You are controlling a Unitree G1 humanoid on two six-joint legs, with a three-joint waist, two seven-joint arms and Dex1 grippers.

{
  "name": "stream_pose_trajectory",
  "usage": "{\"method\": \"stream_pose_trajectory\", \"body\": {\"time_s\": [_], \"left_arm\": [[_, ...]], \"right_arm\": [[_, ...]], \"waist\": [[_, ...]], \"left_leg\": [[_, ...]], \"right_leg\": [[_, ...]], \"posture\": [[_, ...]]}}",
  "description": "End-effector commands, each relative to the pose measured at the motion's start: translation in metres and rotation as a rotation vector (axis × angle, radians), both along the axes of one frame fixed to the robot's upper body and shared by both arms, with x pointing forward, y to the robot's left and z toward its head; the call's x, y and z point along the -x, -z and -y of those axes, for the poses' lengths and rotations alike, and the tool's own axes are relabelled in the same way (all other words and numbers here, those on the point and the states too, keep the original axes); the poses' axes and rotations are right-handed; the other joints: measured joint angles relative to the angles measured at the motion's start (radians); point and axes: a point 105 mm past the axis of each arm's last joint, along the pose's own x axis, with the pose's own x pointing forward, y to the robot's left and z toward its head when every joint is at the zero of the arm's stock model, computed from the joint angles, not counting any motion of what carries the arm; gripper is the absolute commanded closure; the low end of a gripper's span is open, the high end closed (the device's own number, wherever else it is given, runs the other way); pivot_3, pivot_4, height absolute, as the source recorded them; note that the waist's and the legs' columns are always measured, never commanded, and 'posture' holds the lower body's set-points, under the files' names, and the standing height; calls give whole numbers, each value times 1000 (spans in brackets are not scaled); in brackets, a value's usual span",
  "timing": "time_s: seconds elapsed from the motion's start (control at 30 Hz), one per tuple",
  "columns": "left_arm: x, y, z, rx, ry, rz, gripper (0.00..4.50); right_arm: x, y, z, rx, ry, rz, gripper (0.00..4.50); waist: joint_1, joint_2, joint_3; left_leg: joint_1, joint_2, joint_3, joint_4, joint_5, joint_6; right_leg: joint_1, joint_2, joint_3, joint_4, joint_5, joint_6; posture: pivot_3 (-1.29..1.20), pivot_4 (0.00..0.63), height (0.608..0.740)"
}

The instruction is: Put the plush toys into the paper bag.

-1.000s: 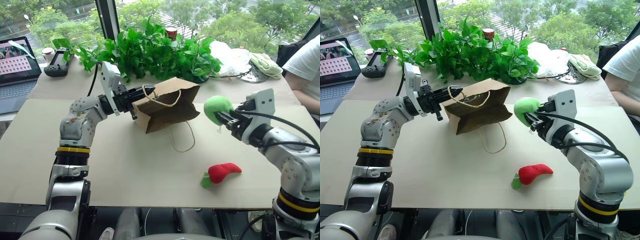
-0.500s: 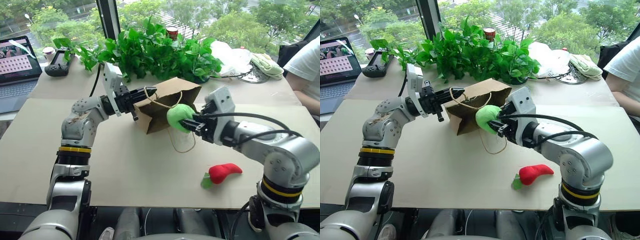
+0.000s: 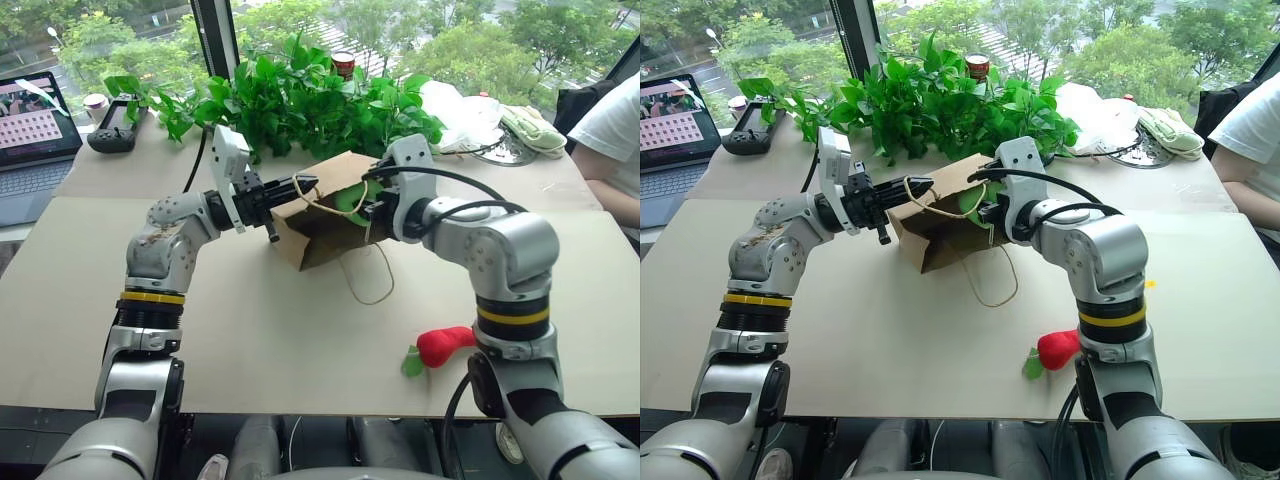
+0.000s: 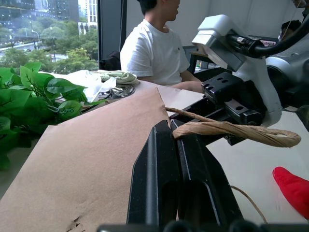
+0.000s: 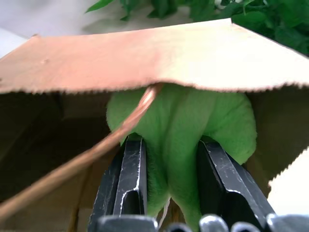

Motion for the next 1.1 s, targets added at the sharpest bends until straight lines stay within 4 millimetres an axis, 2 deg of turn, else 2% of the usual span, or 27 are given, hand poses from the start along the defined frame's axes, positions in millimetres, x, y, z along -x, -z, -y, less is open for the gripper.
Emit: {"method": "stream_pose_trajectory", "body": {"time_s": [0.03, 0.17, 0.33, 0.37, 0.4, 0.57, 0.6, 0.63, 0.9, 1.0, 1.1], "left_arm": [[2, -14, 2, 1, 12, 59, 4500], [2, -14, 2, -2, 13, 60, 4500], [1, -15, 2, -2, 12, 61, 4500], [1, -15, 2, -2, 12, 61, 4500], [1, -15, 2, -2, 12, 61, 4500], [1, -15, 3, -1, 11, 62, 4500], [1, -16, 3, 1, 10, 63, 4500], [0, -16, 3, 1, 9, 63, 4500], [-1, -15, 0, 2, 0, 60, 4500], [-1, -14, 0, 2, -1, 58, 4500], [0, -12, -1, 1, -1, 54, 4500]], "right_arm": [[-13, -1, -1, -13, 68, 43, 3046], [-16, 18, -2, -10, 108, 11, 3046], [-20, 17, 2, -52, 172, 34, 3046], [-21, 15, 4, -59, 186, 46, 2502], [-21, 14, 4, -62, 194, 54, 2375], [-17, 4, 7, -99, 189, 74, 604], [-13, 1, 10, -102, 176, 78, 153], [-10, -1, 13, -102, 167, 81, 63], [45, -14, 56, -31, 17, 89, 63], [66, -17, 77, 55, -45, 90, 63], [95, -7, 90, 207, -165, 45, 63]], "waist": [[0, 0, 0], [0, 0, 0], [-1, 0, 0], [-1, 0, 0], [-1, 0, 0], [-1, 0, 0], [-1, 0, 0], [-1, 1, 0], [5, 1, 0], [5, 1, 0], [6, 0, 0]], "left_leg": [[0, 0, 0, 0, 0, 0], [-1, 0, 0, 0, 0, 0], [-1, 0, 0, 0, 0, 0], [-1, 0, 0, 0, 0, 0], [-1, 0, 0, 0, 0, 0], [-1, 0, 0, 0, 0, 0], [-1, 0, 0, 0, 0, 0], [-1, 0, 0, 0, 0, 0], [-2, 0, 0, 0, 0, 1], [-1, 0, 0, 0, 0, 1], [-1, 0, -1, -1, 0, 1]], "right_leg": [[0, 0, 0, 0, 0, 0], [0, 0, 0, 0, 0, 0], [0, 0, 0, 1, 0, 0], [0, 0, 0, 1, 0, 0], [0, 0, 0, 1, 0, 0], [0, 0, 0, 1, 0, 0], [0, 0, 0, 1, 0, 0], [-1, 0, 0, 1, 0, 0], [0, -1, -1, -1, 0, 0], [0, -1, -1, -2, 0, 0], [1, -1, -1, -4, 0, 1]], "posture": [[0, 150, 740], [0, 150, 740], [0, 150, 740], [0, 150, 740], [0, 150, 740], [0, 150, 740], [0, 150, 740], [0, 150, 740], [0, 150, 740], [0, 150, 740], [0, 150, 740]]}}
